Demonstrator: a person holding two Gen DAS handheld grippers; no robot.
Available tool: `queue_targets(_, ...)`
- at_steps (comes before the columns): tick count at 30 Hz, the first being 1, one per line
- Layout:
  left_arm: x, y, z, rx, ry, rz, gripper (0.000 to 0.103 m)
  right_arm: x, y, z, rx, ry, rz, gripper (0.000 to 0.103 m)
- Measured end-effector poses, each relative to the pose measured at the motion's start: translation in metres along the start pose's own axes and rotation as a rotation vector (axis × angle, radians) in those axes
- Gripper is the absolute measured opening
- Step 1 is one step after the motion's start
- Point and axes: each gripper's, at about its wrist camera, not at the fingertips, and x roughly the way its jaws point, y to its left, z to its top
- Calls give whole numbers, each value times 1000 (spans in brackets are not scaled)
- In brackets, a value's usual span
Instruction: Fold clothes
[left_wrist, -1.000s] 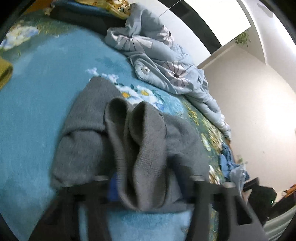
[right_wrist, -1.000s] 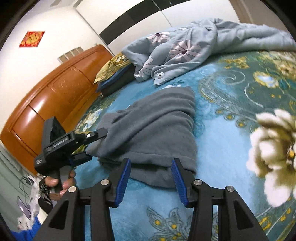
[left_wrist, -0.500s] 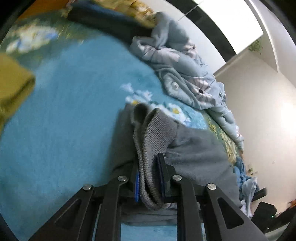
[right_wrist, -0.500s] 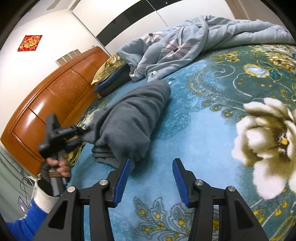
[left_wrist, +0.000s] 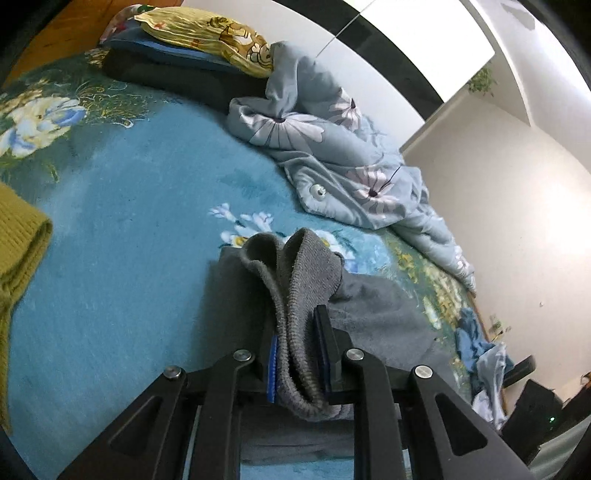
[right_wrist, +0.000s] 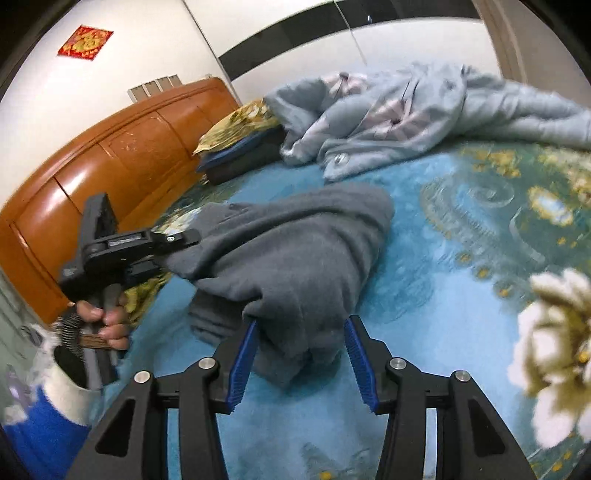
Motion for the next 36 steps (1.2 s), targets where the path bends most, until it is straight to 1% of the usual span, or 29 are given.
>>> queue_targets(2,13,9,-1,-13,33,27,19,3,-6,-3,15,16,-7,52)
queue_targets(4,20,20,-6,-34,62,30,22,5,-13,-8,41,45,15,52)
queue_targets(6,13,23,-9,-32,55,5,24,-1,-13,-11,23,53,23,52)
queue_targets(7,8,23,-9,-24,51,0,29,-4,-12,-11,7,53,25,52)
queue_targets(8,2,20,-7,2,44,12,31,-9,-11,-12,-10,52,26,52)
queue_targets(9,-4,17,-5,29,36,25,38,-15,-9,-11,-30,47,26,52)
queue_targets(10,-10,13,-3,57,29,39,48,-21,-7,-11,-50,42,25,52)
queue_targets(12,-15,6,7,115,-7,67,57,-29,-3,-7,-83,30,22,52)
queue_targets(14,-7,1,17,138,6,68,57,-26,1,0,-103,33,24,52)
queue_targets(16,10,-2,25,153,49,57,57,-16,6,4,-109,49,26,52)
queue_targets(17,19,-4,27,164,70,71,57,-11,8,6,-112,55,29,52)
queue_targets(18,23,-6,28,172,75,66,54,-7,11,7,-113,59,27,52)
queue_targets(19,26,-7,29,180,78,59,35,-3,12,8,-111,59,17,51)
queue_targets(20,28,-9,30,188,81,52,24,-1,12,9,-105,59,6,51)
queue_targets(21,30,-10,31,185,87,51,19,0,10,11,-92,53,5,50)
queue_targets(22,32,-10,33,182,93,51,13,1,8,12,-72,46,13,40)
queue_targets(23,33,-10,36,179,94,49,10,1,5,14,-52,44,22,25)
queue_targets(25,30,-8,43,147,83,48,6,1,2,16,-30,43,33,16)
queue_targets(26,28,-6,47,125,73,39,6,0,1,14,-31,42,36,15)
queue_targets(28,28,-2,50,119,57,52,5,-6,2,9,-52,32,26,13)
queue_targets(29,28,0,52,116,49,59,5,-9,1,4,-65,31,20,6)
queue_targets(30,28,1,54,113,41,66,5,-10,-2,-1,-71,42,11,6)
queue_targets(32,47,7,50,120,91,95,6,-3,-12,-14,-61,85,-11,6)
queue_targets(34,59,12,48,116,108,120,7,5,-19,-20,-37,117,-6,6)
queue_targets(36,66,16,47,107,116,130,8,9,-20,-20,-34,123,7,6)
